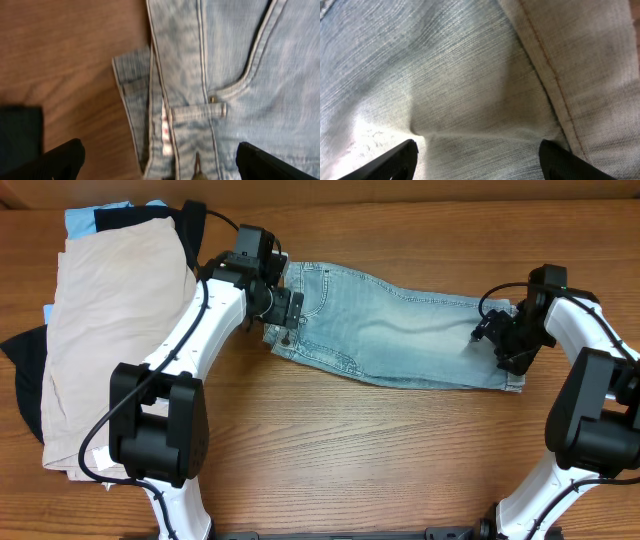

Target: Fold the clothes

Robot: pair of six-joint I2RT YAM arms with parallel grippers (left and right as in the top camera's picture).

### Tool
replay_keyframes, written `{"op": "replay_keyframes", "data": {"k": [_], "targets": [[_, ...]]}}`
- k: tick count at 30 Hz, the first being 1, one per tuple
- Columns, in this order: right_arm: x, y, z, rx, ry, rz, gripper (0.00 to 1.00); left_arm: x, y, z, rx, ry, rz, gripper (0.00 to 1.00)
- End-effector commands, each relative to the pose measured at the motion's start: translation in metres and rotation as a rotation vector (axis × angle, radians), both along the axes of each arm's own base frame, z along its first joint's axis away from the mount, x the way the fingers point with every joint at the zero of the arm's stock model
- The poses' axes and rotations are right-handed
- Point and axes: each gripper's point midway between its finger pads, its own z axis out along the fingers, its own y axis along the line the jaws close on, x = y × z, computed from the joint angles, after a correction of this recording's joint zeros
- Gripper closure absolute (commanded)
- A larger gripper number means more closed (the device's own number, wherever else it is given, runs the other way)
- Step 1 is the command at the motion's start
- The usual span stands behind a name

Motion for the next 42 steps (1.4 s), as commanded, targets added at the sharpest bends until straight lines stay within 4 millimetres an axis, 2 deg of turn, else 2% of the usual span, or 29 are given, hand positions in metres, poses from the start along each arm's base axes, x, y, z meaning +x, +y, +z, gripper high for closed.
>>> {"op": "replay_keyframes", "data": {"k": [1,7,11,17,20,23,26,28,30,32,33,37,42], "targets": [[-0.010,0.002,0.002,-0.015,0.010,0.055,0.18,0.002,-0.002,-0.013,-0.019,0.019,0.008,0.00],[0.003,0.014,0.059,-0.055,-0.139,0.094,0.10,-0.005,-0.001,-0.050,-0.017,0.114,0.020,0.00],[0.005,0.019,0.078,-0.069,-0.189,0.114,0.09,-0.008,-0.003,-0.070,-0.036,0.161,0.028,0.00],[0.004,0.019,0.082,-0.071,-0.197,0.116,0.10,-0.007,0.000,-0.079,-0.035,0.172,0.042,0.00],[0.004,0.020,0.082,-0.071,-0.197,0.116,0.10,-0.008,-0.005,-0.081,-0.062,0.179,0.029,0.00],[0.005,0.021,0.082,-0.065,-0.199,0.118,0.10,-0.014,-0.036,-0.078,-0.214,0.206,-0.065,0.00],[0.006,0.026,0.083,-0.052,-0.206,0.126,0.11,-0.017,-0.053,-0.082,-0.275,0.216,-0.110,0.02],[0.006,0.029,0.083,-0.050,-0.208,0.134,0.11,-0.019,-0.058,-0.090,-0.271,0.227,-0.115,0.08],[0.007,0.031,0.083,-0.049,-0.208,0.140,0.11,-0.022,-0.059,-0.098,-0.263,0.246,-0.116,0.20],[0.007,0.033,0.083,-0.049,-0.209,0.146,0.14,-0.025,-0.057,-0.106,-0.253,0.266,-0.109,0.44],[0.008,0.035,0.083,-0.049,-0.211,0.150,0.14,-0.027,-0.056,-0.111,-0.250,0.276,-0.106,0.60],[0.009,0.041,0.084,-0.044,-0.218,0.166,0.18,-0.022,-0.049,-0.110,-0.259,0.274,-0.075,0.96],[0.013,0.058,0.085,-0.039,-0.233,0.209,0.23,-0.007,-0.035,-0.088,-0.275,0.239,-0.045,0.96]]}}
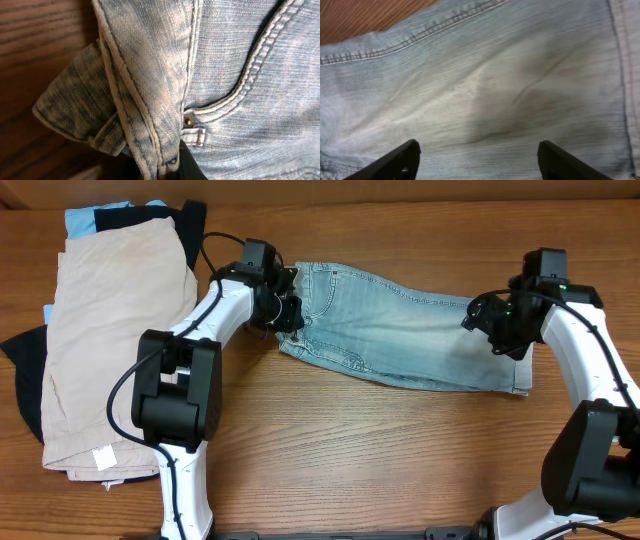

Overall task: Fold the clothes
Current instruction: 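Lift the waistband with the left gripper and fold it over toward the right gripper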

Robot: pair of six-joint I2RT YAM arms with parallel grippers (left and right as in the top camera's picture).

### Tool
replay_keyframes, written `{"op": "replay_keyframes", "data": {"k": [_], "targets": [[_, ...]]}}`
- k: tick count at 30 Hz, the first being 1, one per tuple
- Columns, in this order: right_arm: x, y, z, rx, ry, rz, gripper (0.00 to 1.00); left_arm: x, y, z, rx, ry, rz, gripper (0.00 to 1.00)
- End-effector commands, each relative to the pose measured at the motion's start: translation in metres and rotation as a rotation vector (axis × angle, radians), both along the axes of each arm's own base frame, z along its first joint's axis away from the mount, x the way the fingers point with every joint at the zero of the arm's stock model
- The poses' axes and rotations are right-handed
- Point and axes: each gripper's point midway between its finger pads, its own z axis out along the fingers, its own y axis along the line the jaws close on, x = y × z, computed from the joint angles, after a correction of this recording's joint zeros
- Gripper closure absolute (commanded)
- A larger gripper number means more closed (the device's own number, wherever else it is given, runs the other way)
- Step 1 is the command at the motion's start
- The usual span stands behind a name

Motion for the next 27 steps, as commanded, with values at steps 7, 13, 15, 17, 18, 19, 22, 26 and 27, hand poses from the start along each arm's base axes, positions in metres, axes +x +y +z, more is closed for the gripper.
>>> {"op": "replay_keyframes", "data": {"k": [7,13,15,17,18,19,22,26,27], "targets": [[0.004,0.026,0.006,0.049,-0.023,0.054,0.51,0.019,0.053,0.076,0.006,-0.010,0.106,0.96],[0.008,0.033,0.002,0.072,-0.035,0.066,0.96,0.020,0.068,0.146,0.005,-0.084,0.106,0.96],[0.009,0.039,-0.004,0.087,-0.028,0.080,0.96,0.016,0.063,0.160,0.009,-0.108,0.074,0.96],[0.010,0.045,-0.012,0.092,-0.022,0.091,0.96,0.014,0.056,0.168,0.019,-0.121,0.053,0.96],[0.010,0.048,-0.015,0.094,-0.018,0.092,0.96,0.014,0.054,0.170,0.028,-0.127,0.046,0.96],[0.009,0.051,-0.021,0.097,-0.010,0.089,0.96,0.013,0.050,0.172,0.038,-0.136,0.033,0.96],[0.007,0.054,-0.033,0.102,0.006,0.084,0.96,0.011,0.036,0.182,0.070,-0.169,-0.018,0.96],[0.004,0.052,-0.048,0.092,0.034,0.081,0.96,0.011,0.022,0.205,0.125,-0.235,-0.061,0.96],[0.004,0.052,-0.051,0.090,0.036,0.083,0.96,0.011,0.018,0.212,0.143,-0.256,-0.065,0.96]]}}
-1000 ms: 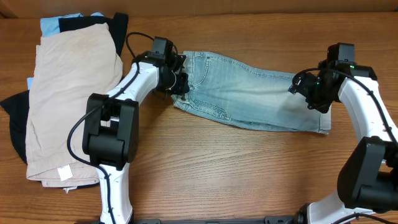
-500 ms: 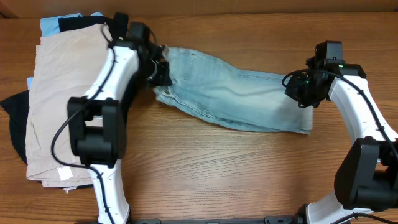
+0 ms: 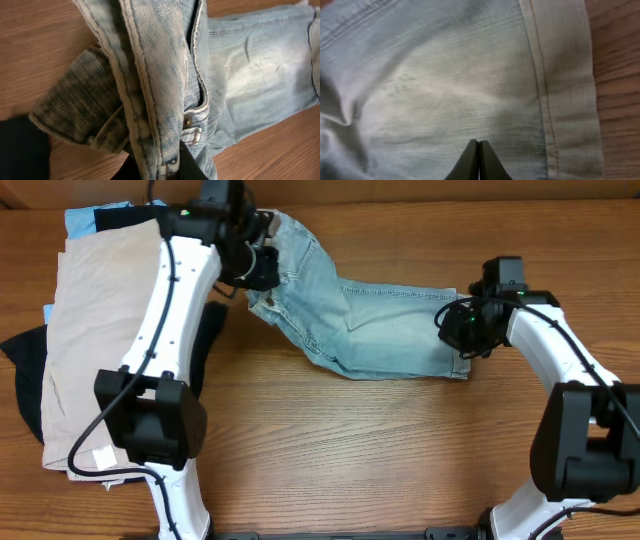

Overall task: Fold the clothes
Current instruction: 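Lift the waistband with the left gripper and fold it over toward the right gripper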

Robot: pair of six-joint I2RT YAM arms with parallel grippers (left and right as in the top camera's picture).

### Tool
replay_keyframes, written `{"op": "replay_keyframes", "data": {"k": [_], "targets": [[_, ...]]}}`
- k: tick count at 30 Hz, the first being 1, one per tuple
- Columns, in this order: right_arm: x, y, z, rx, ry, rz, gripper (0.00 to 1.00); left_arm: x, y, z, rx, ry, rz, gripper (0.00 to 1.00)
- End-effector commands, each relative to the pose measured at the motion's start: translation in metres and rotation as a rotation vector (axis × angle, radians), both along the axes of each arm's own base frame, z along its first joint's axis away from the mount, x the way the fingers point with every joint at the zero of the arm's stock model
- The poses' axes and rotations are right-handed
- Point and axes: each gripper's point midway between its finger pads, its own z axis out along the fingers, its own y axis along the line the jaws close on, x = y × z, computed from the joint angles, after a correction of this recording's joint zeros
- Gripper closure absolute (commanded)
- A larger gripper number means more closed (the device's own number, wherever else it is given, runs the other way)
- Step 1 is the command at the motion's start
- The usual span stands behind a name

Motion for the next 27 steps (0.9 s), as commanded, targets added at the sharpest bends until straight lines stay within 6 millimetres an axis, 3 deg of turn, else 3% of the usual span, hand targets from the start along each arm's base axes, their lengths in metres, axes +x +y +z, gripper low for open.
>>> {"op": "replay_keyframes", "data": {"k": [1,6,11,22,27], "targets": [[-0.001,-0.002,-0.012,-0.003,0.018,-0.008,0.96,0.007,-0.014,0.050,0.058,-0.157,-0.052,0.96],[0.007,-0.005,-0.013,-0.024,-0.015,-0.014,0.96,0.005,-0.034,0.076,0.101,-0.239,-0.082,0.96],[0.013,-0.010,-0.013,-0.049,-0.036,-0.021,0.96,-0.004,-0.077,0.074,0.036,-0.242,-0.152,0.96],[0.013,-0.013,-0.013,-0.054,-0.035,-0.034,0.96,-0.008,-0.178,0.029,-0.038,-0.234,-0.225,0.96],[0.019,-0.017,-0.001,0.011,-0.053,-0.067,0.96,-0.015,-0.211,0.004,-0.031,-0.225,-0.274,0.96]]}}
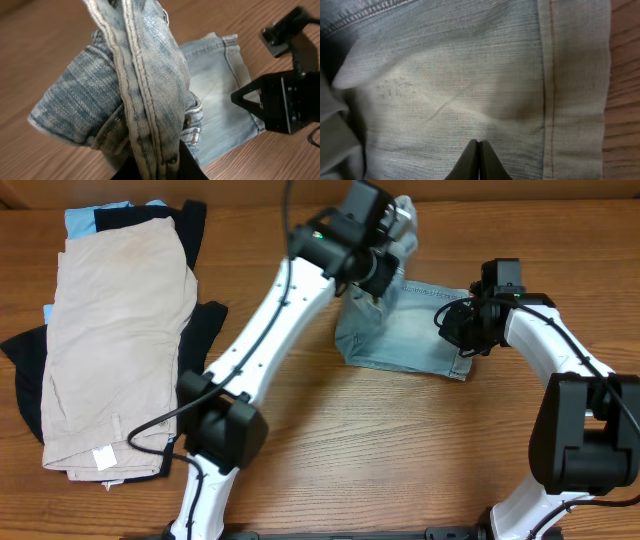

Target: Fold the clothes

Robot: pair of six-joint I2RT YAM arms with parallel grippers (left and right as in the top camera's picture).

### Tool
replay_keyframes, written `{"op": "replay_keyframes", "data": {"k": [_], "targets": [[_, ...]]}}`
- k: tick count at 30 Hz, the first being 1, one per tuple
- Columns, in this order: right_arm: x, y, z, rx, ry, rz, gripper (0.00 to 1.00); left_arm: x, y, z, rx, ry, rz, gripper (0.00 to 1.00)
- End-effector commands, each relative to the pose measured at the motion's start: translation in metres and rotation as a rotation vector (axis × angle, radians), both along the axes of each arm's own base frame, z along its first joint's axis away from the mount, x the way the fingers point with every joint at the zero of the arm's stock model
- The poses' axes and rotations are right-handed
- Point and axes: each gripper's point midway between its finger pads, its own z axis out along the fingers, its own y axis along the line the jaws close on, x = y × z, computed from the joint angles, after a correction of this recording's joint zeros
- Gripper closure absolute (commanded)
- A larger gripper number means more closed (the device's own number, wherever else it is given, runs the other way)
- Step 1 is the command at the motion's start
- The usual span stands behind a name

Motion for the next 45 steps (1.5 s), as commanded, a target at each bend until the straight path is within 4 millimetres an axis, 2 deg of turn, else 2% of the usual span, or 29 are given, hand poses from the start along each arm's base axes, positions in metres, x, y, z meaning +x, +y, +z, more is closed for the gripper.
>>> {"op": "replay_keyframes", "data": {"k": [1,5,9,12,15,19,23,34,40,45], "targets": [[0.007,-0.011,0.015,0.046,-0.027,-0.044,0.96,-0.008,-0.020,-0.021,0.015,0.031,-0.004,0.96],[0.009,-0.032,0.032,0.022,-0.042,-0.085,0.96,-0.003,-0.011,-0.030,0.085,0.009,0.035,0.96],[0.006,-0.052,0.030,0.008,-0.041,-0.099,0.96,-0.002,0.000,-0.027,0.099,0.020,0.049,0.96],[0.004,-0.058,0.028,0.000,-0.038,-0.088,0.96,-0.007,0.014,-0.020,0.130,0.049,0.045,0.96],[0.003,-0.058,0.026,-0.009,-0.039,-0.078,0.96,-0.012,0.036,-0.004,0.170,0.073,0.062,0.96],[0.005,-0.053,0.022,-0.017,-0.051,-0.064,0.96,-0.013,0.067,0.018,0.248,0.050,0.072,0.96],[0.006,-0.043,0.019,-0.019,-0.057,-0.040,0.96,-0.007,0.101,0.030,0.336,0.022,0.138,0.96],[0.014,-0.014,0.017,-0.015,-0.080,0.019,0.96,0.010,0.177,0.031,0.495,0.021,0.215,0.96],[0.017,-0.003,0.007,-0.008,-0.069,0.031,0.96,0.017,0.196,0.032,0.511,0.020,0.238,0.96],[0.017,0.010,-0.011,-0.003,-0.041,0.053,0.96,0.021,0.199,0.033,0.512,0.008,0.236,0.96]]}}
